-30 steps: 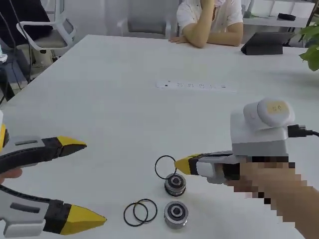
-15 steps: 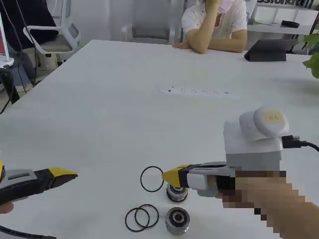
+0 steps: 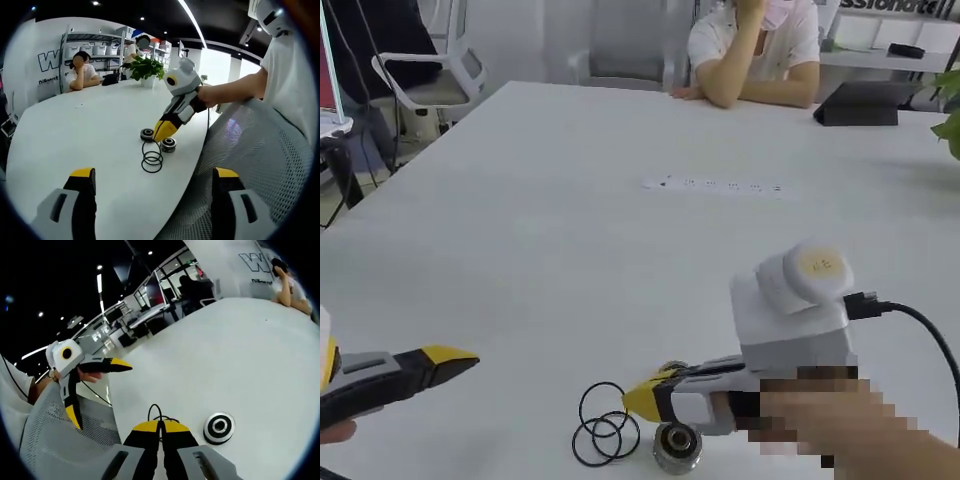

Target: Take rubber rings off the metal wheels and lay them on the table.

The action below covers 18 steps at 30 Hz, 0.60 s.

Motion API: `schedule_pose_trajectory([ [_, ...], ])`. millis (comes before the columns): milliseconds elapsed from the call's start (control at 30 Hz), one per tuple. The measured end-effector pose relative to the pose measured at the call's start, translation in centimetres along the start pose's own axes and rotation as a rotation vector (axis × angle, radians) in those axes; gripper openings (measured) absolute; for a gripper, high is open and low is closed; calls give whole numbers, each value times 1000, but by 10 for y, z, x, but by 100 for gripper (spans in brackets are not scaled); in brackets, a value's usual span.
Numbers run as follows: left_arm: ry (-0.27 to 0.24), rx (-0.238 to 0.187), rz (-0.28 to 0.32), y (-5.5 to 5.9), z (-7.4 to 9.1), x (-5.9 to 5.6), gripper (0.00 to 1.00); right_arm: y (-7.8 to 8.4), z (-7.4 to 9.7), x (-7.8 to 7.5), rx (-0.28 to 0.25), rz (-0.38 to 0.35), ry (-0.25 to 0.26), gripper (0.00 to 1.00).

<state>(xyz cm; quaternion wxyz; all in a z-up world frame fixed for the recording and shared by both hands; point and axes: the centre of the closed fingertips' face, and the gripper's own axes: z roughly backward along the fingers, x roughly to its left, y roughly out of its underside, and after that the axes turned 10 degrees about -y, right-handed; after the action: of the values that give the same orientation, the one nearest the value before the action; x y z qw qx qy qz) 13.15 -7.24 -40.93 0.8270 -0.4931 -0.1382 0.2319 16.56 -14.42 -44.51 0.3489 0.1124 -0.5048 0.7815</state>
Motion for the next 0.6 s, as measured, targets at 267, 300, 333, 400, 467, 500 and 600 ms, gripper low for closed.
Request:
schedule_pose_trajectory([
  [267,5,7,6,2,-1,-2,99,12,-5,-5,45,-14,12,0],
  [300,9,10,14,3,-1,-3,99,13,-5,-5,47,-14,12,0],
  [333,11,12,18,3,-1,-4,99,14,-6,-6,50,-15,12,0],
  [400,14,17,19,5,-1,-5,99,16,-8,-6,59,-15,13,0],
  [467,14,19,19,6,-1,-6,99,18,-9,-7,70,-7,21,0],
  [500,14,19,20,6,-1,-6,99,18,-9,-8,70,-6,25,0],
  [600,10,22,26,6,-2,-5,99,18,-9,-11,67,-11,33,0],
])
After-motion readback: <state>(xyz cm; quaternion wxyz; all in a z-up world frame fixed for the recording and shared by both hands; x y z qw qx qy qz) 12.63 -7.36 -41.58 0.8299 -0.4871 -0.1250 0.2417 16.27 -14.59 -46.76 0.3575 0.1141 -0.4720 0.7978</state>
